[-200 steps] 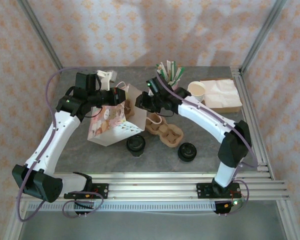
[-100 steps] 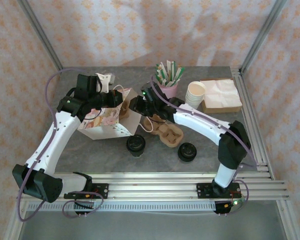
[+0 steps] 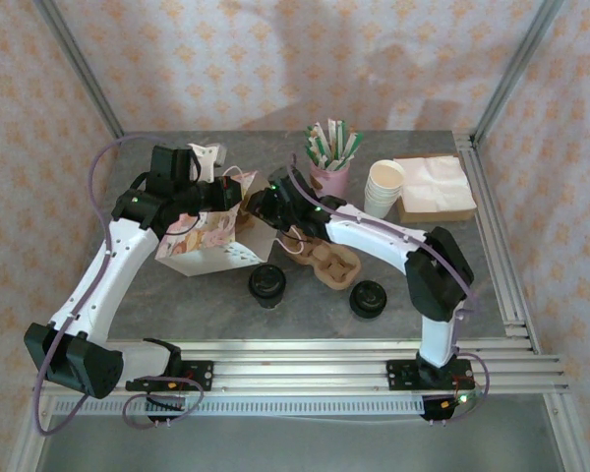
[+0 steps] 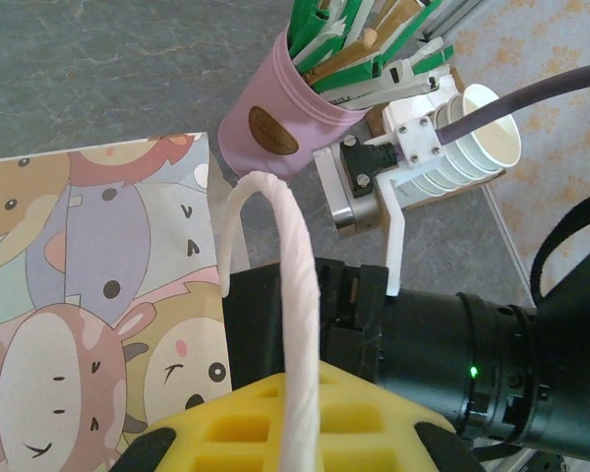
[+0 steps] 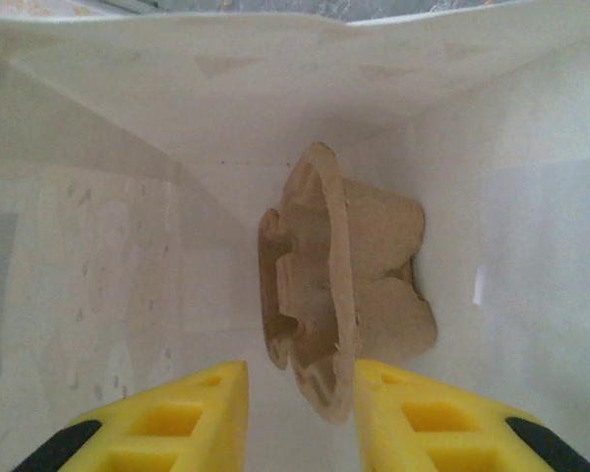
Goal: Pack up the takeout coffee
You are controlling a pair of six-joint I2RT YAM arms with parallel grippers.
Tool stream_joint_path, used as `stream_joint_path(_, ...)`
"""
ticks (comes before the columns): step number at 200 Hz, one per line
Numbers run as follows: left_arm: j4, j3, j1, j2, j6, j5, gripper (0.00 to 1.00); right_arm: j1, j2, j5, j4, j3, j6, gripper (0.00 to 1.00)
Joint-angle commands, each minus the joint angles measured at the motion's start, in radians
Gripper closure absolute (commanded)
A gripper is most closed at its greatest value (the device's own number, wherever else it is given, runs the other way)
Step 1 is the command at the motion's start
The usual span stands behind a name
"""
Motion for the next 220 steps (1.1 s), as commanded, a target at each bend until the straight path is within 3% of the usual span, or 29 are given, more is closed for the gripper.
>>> stream_joint_path(1,0.031,0.011,-0.006,-0.027,0.019,0.015,0.94,-0.001,0.037,0.024,0.074,-0.003,0.047,0.67)
stream_joint_path(63,0.031,0.018,-0.007,-0.031,0.021,0.01,0.94,-0.003,0.089,0.045,0.077,0.008,0.055,0.68)
stream_joint_path(75,0.032,0.018,-0.007,-0.027,0.017,0.014,0.94,-0.003,0.094,0.041,0.104,0.002,0.059,0.72)
stream_joint_path(93,0.035,0.019,-0.006,-0.026,0.015,0.018,0.94,-0.003,0.102,0.021,0.145,0.003,0.067,0.87)
stream_joint_path(113,0.033,0.019,-0.006,-0.027,0.018,0.002,0.94,-0.003,0.095,0.02,0.154,0.012,0.06,0.92)
stream_joint_path(171,0.025,0.016,-0.006,-0.029,0.023,-0.126,0.94,-0.003,-0.06,0.103,0.18,-0.089,0.073,1.0)
stream_joint_path(220,0.021,0.021,-0.006,-0.026,0.038,-0.145,0.94,-0.003,-0.262,0.233,0.187,-0.195,0.021,1.0)
